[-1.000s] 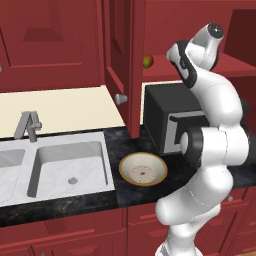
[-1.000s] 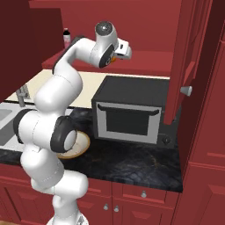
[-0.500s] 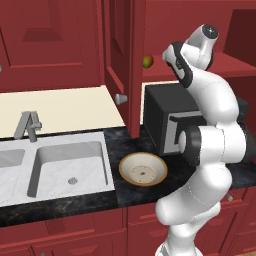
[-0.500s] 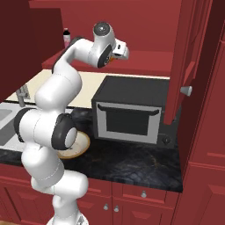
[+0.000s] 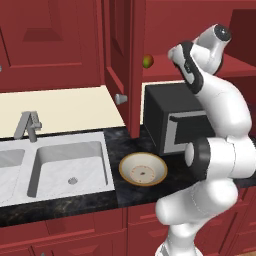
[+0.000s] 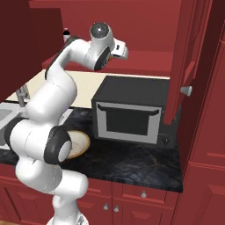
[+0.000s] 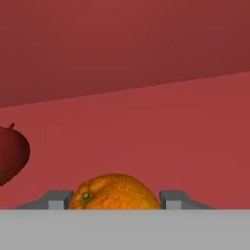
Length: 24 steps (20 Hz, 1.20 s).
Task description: Open the cabinet. Pick the mango and tangerine from the cabinet and place them into the bowl. Then close the cabinet.
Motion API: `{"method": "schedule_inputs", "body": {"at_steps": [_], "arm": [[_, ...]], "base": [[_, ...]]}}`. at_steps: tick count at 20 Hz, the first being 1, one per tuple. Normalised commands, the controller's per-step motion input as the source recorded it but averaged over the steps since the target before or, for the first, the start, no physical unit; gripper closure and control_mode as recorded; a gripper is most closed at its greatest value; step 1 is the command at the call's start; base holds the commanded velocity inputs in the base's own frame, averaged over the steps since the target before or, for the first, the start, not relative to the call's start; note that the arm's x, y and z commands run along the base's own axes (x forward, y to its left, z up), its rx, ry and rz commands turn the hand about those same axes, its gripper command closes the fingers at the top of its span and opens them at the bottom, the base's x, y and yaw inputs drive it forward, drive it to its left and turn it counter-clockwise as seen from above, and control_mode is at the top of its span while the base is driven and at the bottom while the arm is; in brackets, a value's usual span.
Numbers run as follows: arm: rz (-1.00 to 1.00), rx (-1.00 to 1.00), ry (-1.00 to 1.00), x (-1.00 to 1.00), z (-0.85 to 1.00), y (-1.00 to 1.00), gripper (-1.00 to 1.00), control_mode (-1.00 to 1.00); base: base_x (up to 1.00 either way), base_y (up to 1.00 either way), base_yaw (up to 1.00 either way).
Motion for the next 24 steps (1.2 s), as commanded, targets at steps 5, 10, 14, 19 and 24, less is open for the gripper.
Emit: {"method": "schedule_inputs", "body": {"at_steps": [5, 10, 14, 19, 24], "arm": [[0.00, 0.02, -0.08, -1.00, 0.00, 0.00, 1.00, -1.00], [0.00, 0.01, 0.03, -1.00, 0.01, 0.01, 1.00, -1.00], [0.00, 0.00, 0.08, -1.00, 0.01, 0.16, 1.00, -1.00], [0.03, 0.00, 0.05, -1.00, -0.18, 0.41, 1.00, -1.00], [0.09, 0.00, 0.18, -0.75, -0.65, 0.65, 1.00, -1.00]], "base": [[0.00, 0.00, 0.00], [0.00, 0.00, 0.00], [0.00, 0.00, 0.00], [0.00, 0.00, 0.00], [0.00, 0.00, 0.00]]}}
